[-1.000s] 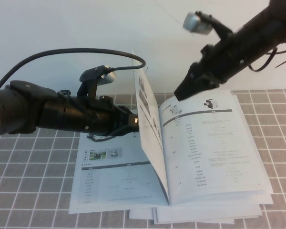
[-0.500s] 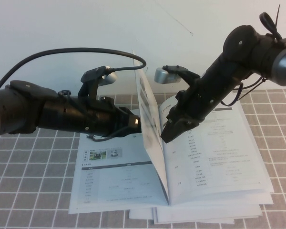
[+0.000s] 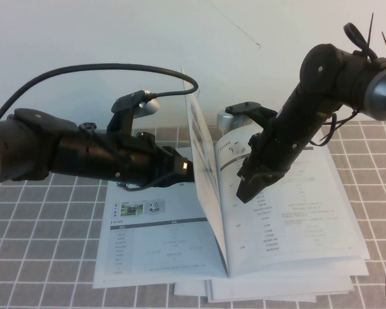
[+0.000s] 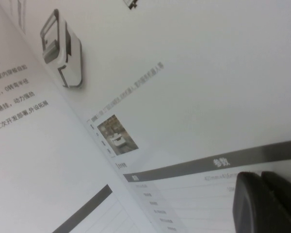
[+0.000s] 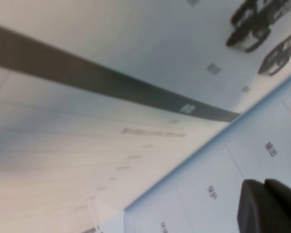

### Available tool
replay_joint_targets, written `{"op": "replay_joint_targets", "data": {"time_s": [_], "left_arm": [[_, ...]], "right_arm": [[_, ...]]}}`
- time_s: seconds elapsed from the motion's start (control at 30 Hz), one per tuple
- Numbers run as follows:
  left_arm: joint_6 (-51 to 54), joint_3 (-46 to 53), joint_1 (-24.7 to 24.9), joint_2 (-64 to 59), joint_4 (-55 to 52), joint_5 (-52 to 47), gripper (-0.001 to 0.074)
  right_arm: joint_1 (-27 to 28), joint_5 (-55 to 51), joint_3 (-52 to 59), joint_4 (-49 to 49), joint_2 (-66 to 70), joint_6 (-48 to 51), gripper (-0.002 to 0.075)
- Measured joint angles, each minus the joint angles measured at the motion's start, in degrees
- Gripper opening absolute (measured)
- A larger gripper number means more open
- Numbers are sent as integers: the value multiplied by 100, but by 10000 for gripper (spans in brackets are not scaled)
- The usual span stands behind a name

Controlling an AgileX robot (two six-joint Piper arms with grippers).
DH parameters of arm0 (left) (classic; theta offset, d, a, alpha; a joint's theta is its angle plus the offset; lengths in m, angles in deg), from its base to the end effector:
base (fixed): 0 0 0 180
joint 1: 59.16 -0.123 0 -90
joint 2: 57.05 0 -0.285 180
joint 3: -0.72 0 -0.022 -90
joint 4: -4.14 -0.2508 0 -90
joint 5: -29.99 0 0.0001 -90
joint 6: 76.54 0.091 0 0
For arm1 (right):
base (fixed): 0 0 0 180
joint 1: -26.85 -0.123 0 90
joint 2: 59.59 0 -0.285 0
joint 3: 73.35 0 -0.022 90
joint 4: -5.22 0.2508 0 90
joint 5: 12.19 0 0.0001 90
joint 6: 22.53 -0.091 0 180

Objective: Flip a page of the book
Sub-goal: Open the closed book

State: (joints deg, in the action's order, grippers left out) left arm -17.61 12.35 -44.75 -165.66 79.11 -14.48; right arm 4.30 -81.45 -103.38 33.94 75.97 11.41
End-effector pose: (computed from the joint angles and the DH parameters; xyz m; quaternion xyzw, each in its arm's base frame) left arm 0.3395 -0.1509 0.2388 0.1699 0.8540 -0.4045 0.2796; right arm 0.4110 0.2150 0.1961 -0.3900 0.8891 0.2302 0.0672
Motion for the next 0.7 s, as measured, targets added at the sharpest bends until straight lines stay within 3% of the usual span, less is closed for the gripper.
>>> {"op": "replay_joint_targets", "data": {"time_s": [0.7], "left_arm": [[-96, 0, 0, 0, -531, 3, -3]], "right_arm": [[0, 626, 252, -362, 0, -565, 0]]}}
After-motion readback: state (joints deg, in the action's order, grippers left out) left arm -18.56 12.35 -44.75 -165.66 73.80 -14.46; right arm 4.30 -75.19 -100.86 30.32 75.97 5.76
